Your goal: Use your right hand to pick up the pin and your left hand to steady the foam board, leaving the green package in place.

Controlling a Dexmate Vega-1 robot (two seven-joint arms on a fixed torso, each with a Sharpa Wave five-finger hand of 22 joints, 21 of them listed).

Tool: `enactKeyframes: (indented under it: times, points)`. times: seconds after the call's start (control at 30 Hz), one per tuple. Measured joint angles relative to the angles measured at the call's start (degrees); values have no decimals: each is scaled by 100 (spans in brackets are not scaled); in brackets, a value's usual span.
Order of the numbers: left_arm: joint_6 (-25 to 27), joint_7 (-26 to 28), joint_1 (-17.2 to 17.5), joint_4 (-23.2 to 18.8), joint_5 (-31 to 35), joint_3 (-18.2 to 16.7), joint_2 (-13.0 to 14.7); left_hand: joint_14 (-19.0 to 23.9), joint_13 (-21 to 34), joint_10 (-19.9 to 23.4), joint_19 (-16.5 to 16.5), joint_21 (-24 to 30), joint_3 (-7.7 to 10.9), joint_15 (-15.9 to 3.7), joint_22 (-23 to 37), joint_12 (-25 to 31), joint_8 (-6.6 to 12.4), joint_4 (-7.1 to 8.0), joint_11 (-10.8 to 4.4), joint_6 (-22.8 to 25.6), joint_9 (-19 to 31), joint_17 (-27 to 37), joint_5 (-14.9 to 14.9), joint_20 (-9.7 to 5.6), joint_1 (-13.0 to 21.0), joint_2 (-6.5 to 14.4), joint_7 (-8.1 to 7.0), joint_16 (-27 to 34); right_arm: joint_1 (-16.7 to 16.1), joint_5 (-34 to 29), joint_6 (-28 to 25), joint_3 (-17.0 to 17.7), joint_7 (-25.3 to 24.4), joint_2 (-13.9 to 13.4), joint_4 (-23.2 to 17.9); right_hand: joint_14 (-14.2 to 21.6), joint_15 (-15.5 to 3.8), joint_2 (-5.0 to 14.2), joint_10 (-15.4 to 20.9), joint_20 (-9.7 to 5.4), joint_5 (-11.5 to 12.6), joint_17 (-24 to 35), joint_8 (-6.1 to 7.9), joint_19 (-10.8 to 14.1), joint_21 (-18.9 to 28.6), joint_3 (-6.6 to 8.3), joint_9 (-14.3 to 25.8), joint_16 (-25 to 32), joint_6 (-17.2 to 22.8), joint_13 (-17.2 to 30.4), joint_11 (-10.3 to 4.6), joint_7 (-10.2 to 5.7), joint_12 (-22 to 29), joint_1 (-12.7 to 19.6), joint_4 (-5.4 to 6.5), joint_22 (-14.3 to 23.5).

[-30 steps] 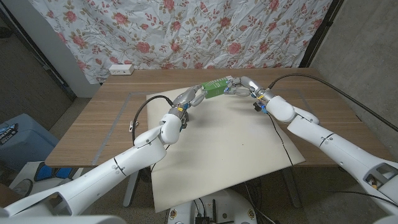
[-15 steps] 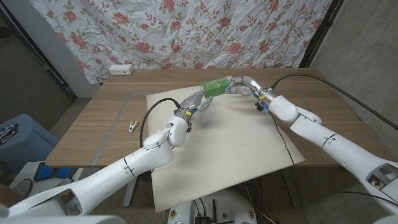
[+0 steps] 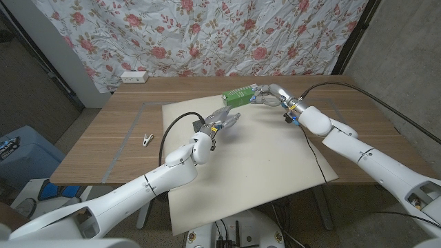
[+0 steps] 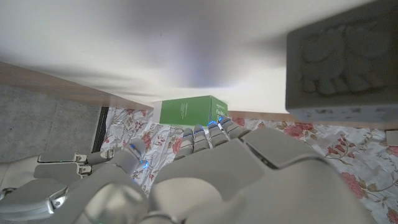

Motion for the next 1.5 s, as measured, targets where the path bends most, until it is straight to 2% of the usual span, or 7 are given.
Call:
enactKeyframes:
  times: [0.63, 0.67, 0.8, 1.07, 1.1, 1.4, 1.5]
  points:
    - [171, -354, -218, 258, 80, 339, -58, -162, 0, -173, -252, 1, -202, 44, -1, 0, 0, 12, 32, -254, 1, 0, 0, -15, -23, 23, 29, 0, 112, -4, 270, -50, 12, 135, 248, 0, 0, -1, 42, 0, 26, 0, -22, 0, 0, -48, -17, 0, 21, 0, 0, -21, 0, 0, 1, 0]
    - [270, -462, -235, 274, 172, 365, -58, -162, 0, -173, -252, 1, -202, 44, -1, 0, 0, 13, 32, -254, 1, 0, 0, -14, -23, 23, 29, 0, 172, -2, 295, -98, 13, 232, 423, 0, 0, -1, 42, 0, 26, 0, -22, 0, 0, -48, -17, 0, 21, 0, 0, -21, 0, 0, 1, 0]
    - [270, -462, -276, 318, 172, 435, -63, -197, 0, -173, -296, 1, -202, 43, -2, 0, 0, 13, 32, -254, 1, -1, 0, -17, -23, 23, 29, 0, 172, 15, 399, -98, 12, 232, 423, 0, 0, -1, 42, 0, 26, 0, -23, 0, 0, -48, -14, 0, 21, 1, 0, -22, 0, 0, 0, 0]
    - [361, -587, -331, 380, 289, 550, -82, -198, -1, -173, -306, -2, -245, 43, -4, 0, 24, 6, 32, -253, 1, -3, 0, -23, -22, 23, 29, 0, 258, 8, 562, -173, -11, 375, 669, 0, 0, -1, 41, 0, 26, 0, -45, 0, 0, -48, -14, 0, 21, 1, 0, -22, 0, 1, 0, 0]
    - [403, -638, -332, 381, 320, 552, -82, -198, -1, -173, -314, -3, -252, 43, -4, 0, 24, 0, 32, -253, 1, -3, 0, -16, -22, 23, 29, 0, 316, -9, 588, -232, -19, 453, 825, 0, 0, -1, 41, 0, 26, 0, -45, 0, 0, -48, -14, 0, 21, 1, 0, -22, 0, 1, 0, 0]
    - [448, -680, -337, 384, 339, 589, -76, -200, -3, -173, -325, 4, -275, 42, -3, 28, 46, 23, 32, -253, 1, -2, 0, -25, -22, 23, 29, 27, 378, -138, 785, -304, -85, 535, 988, 0, 0, -1, 41, 0, 25, 0, -68, 0, 0, -48, -42, 0, 63, 1, 0, -18, 0, 1, 0, 0]
    - [463, -708, -333, 378, 345, 593, -68, -209, -5, -173, -326, 4, -293, 34, -3, 28, 45, 6, 32, -253, 1, -1, 0, -26, -22, 23, 29, 27, 457, -186, 869, -388, -132, 634, 1231, 0, 0, -1, 41, 0, 25, 0, -79, 0, 0, -72, -44, 0, 72, 1, 0, -9, 0, 1, -23, 0]
